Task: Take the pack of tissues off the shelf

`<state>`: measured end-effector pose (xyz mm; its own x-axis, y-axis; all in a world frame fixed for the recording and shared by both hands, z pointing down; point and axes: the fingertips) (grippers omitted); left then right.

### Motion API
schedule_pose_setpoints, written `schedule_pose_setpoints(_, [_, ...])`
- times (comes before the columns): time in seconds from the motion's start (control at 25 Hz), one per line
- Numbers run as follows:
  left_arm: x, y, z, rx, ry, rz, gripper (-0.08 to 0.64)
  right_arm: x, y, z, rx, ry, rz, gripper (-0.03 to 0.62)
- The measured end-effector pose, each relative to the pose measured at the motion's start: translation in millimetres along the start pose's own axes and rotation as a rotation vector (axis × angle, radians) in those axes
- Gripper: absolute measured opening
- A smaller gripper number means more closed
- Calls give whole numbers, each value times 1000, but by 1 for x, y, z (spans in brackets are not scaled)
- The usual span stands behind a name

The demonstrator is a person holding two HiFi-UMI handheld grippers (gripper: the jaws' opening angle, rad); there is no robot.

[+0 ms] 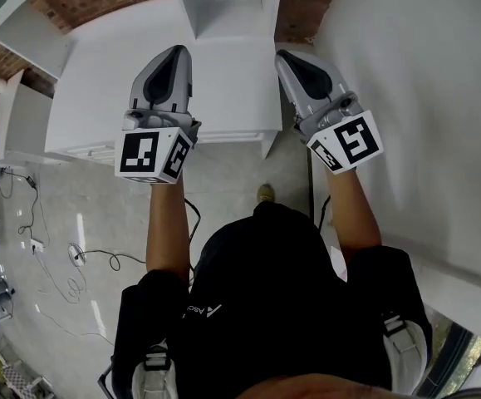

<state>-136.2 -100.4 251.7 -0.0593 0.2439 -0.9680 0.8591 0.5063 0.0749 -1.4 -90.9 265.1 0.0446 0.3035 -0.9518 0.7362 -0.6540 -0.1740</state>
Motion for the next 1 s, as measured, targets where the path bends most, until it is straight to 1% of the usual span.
schedule_pose_setpoints(0.12, [-8, -17, 36, 50, -2, 3, -2, -10, 33, 18, 22, 0, 11, 2])
schedule_pose_setpoints(0.28, [-22, -40, 74, 113, -15, -4, -2, -21, 67, 39, 44, 3, 23, 2])
schedule_pose_setpoints(0.44, [-37, -60, 101, 143, -39, -7, -2, -30, 84, 58, 55, 11, 30, 2])
schedule_pose_setpoints(0.6, [-45, -79, 122, 165, -61, 4, 9, -33, 92, 78, 55, 19, 27, 2])
schedule_pose_setpoints(0.72, [-52, -96, 135, 174, -71, 4, 69, -36, 93, 96, 51, 18, 19, 2])
schedule_pose_setpoints(0.88, [-67, -117, 155, 153, -88, 7, 150, -44, 95, 120, 35, 8, 3, 2])
schedule_pose_setpoints(1.0, [-82, -133, 167, 140, -106, 23, 204, -52, 96, 136, 25, -4, -14, 2])
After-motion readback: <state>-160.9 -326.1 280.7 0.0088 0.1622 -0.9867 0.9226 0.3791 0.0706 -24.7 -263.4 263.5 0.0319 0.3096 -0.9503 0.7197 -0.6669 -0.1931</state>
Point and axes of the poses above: the fingertips, and each gripper's own axes: z forward along the fingers, y to its right, x out of its top, and after that the axes turned 6 degrees about -x, right-handed
